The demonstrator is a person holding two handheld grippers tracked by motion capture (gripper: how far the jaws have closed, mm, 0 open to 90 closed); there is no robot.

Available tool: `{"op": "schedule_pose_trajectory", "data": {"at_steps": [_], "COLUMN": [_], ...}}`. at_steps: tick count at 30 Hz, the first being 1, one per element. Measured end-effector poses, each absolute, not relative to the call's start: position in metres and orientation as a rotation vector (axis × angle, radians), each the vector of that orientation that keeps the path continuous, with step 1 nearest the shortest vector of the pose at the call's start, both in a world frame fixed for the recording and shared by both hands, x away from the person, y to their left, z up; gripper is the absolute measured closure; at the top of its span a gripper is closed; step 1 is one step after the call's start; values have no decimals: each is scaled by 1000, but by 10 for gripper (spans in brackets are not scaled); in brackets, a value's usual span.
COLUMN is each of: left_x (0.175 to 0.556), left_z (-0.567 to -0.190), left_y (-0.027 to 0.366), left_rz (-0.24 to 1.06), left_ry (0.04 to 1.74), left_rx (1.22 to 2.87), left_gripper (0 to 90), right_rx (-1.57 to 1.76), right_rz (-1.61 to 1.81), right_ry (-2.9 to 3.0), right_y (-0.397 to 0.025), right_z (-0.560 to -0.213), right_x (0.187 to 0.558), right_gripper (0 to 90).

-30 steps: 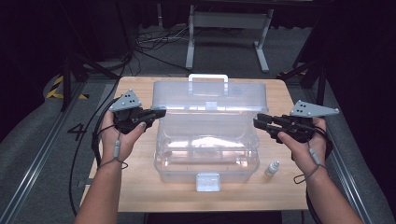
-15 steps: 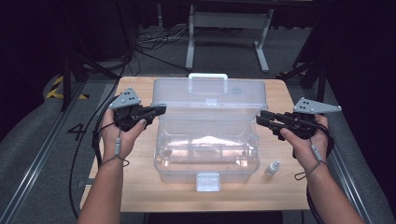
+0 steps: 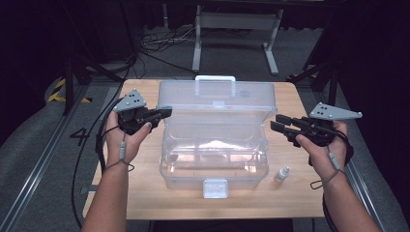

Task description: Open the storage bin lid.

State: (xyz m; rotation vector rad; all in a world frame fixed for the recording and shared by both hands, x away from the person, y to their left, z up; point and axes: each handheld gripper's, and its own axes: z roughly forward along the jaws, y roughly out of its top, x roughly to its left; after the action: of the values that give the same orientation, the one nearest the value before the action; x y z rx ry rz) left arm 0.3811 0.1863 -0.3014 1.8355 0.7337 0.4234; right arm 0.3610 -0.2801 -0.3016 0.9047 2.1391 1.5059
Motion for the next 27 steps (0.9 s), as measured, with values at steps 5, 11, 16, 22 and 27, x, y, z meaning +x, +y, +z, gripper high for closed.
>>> {"op": "schedule_pose_trajectory", "data": {"at_steps": [5,11,16,22,27], "left_x": [383,384,385,385,385], "left_z": [-302,-302,-301,-301,-301], "left_y": [187,187,186,186,186], "left_rz": [414,415,413,412,407], "left_ry": [732,733,733,732,730], "left_rx": [1823,1819,1819,1818,1815], "left_gripper": [895,895,894,894,892], "right_rx": [913,926,932,923,921], "right_rz": [1507,1486,1491,1477,1447], "right_ry": [2129,2099,2095,2079,2063], "right_y": [-283,-285,-283,-278,-273], "right_z": [-298,-296,-296,-294,-294], "right_x": [358,357,364,372,379], "right_gripper": [602,552,480,457,450]}}
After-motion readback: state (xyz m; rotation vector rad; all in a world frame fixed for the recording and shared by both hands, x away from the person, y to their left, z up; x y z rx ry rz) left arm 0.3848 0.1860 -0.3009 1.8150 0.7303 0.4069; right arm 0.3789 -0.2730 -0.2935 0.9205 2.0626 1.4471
